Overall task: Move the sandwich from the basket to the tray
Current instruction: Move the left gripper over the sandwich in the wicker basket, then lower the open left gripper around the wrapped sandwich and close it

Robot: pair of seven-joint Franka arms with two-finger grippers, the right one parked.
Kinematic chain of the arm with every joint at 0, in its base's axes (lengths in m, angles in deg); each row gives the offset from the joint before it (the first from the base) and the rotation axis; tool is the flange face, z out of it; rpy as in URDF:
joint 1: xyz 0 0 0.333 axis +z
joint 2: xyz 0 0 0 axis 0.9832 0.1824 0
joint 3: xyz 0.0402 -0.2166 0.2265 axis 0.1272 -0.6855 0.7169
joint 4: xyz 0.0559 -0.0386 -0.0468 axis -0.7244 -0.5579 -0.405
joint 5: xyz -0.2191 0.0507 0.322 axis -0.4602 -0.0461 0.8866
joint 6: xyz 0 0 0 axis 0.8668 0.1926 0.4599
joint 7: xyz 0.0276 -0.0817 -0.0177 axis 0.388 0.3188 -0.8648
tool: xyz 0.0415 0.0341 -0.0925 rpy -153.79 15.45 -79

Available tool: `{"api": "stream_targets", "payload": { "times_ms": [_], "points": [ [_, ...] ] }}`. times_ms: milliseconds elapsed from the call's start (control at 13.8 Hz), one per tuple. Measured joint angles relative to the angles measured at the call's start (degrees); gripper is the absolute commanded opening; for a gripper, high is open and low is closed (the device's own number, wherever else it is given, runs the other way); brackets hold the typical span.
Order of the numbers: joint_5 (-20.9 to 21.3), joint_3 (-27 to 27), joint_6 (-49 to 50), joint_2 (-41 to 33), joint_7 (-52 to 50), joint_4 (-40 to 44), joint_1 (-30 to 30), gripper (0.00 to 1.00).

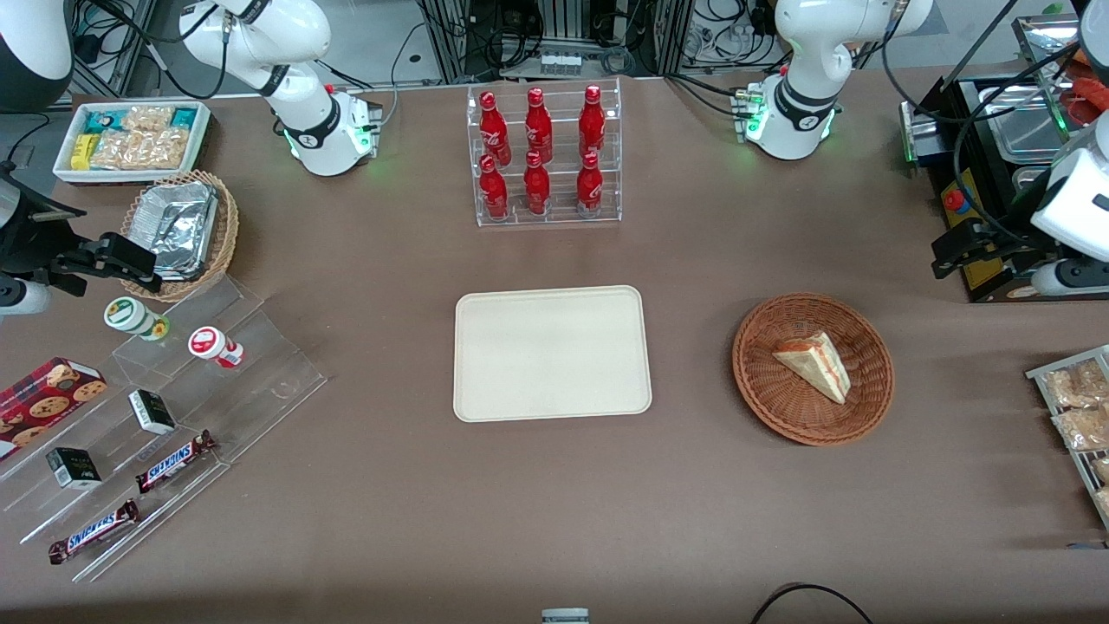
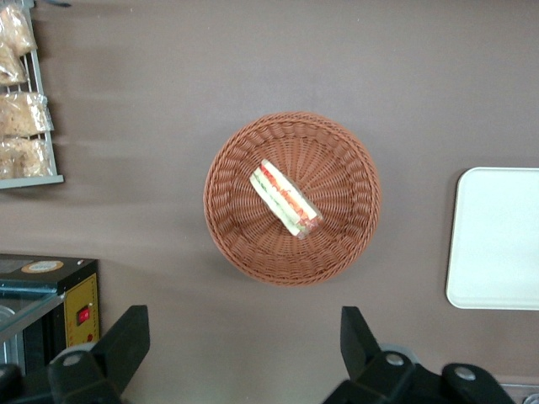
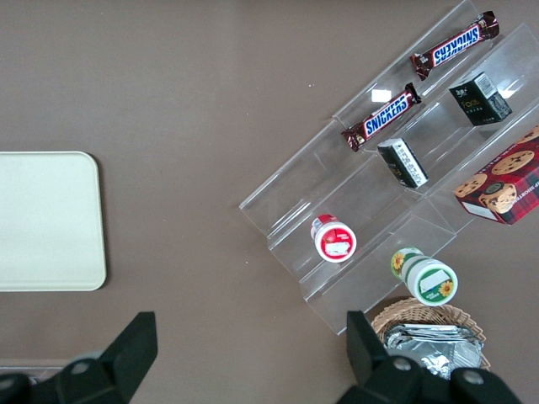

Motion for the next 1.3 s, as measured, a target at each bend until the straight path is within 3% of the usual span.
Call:
{"api": "stream_targets", "payload": {
  "times_ms": [434, 724, 1303],
  "points": [
    [0.0, -0.7, 0.9, 0.5, 0.1, -0.2, -0.1, 1.0],
    [-0.1, -2.1, -3.8, 1.5, -1.4, -6.1, -0.1, 1.0],
    [-0.1, -5.7, -31.4, 2.4, -30.8, -27.7, -0.3, 1.0]
  ]
}}
